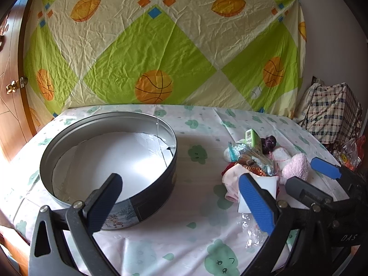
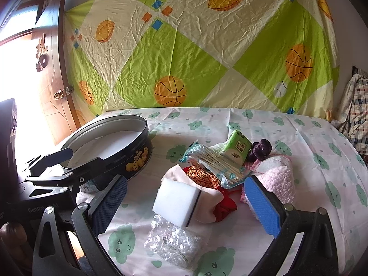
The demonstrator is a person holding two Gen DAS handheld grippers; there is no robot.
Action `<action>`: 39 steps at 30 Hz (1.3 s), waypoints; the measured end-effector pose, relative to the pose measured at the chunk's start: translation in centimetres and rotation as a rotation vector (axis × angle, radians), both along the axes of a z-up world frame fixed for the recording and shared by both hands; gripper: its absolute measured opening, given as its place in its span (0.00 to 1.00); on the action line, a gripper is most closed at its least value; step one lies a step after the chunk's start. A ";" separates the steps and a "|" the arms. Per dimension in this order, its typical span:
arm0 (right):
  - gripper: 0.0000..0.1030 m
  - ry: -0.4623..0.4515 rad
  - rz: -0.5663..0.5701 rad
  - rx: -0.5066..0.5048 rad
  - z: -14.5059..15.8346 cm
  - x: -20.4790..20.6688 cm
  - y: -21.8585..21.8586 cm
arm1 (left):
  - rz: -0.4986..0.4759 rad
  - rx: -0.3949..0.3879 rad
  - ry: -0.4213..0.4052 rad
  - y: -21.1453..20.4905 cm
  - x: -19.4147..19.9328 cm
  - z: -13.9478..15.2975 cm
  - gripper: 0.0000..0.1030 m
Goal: Organize soft objects
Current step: 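Grasp the white sponge block with the left gripper while the right gripper grasps the pink fluffy sock, then carry the white sponge and pink sock over the round tin with both grippers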
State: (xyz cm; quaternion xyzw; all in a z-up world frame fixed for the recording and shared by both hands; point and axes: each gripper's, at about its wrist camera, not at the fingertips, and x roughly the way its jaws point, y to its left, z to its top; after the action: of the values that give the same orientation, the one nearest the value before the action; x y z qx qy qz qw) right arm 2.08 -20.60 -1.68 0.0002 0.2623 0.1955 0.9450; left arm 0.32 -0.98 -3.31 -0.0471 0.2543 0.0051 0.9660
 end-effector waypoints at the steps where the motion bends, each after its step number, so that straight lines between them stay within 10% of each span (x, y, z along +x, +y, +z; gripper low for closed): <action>1: 1.00 0.001 -0.009 0.002 -0.1 0.1 -0.4 | -0.002 -0.002 0.005 -0.1 0.1 -0.4 1.00; 24: 0.99 0.041 -0.235 0.058 -3.9 2.6 -9.3 | -0.203 0.053 0.138 -9.0 4.7 -4.0 0.98; 29: 0.99 0.044 -0.255 0.047 -4.5 4.0 -9.3 | -0.246 0.020 0.162 -8.7 5.4 -4.6 0.55; 33: 0.99 0.068 -0.253 0.006 -4.8 5.3 -8.9 | -0.272 -0.004 0.175 -8.5 5.6 -5.0 0.54; 39: 0.64 0.160 -0.204 -0.007 -6.0 6.7 -8.5 | -0.263 0.005 0.118 -7.9 4.9 -4.2 0.54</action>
State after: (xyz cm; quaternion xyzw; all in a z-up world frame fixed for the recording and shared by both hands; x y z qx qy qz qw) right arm 8.82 -29.08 -7.63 0.0392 0.3362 0.0970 0.9360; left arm 5.25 -8.87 -7.49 -0.0104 0.3145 -0.1180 0.9418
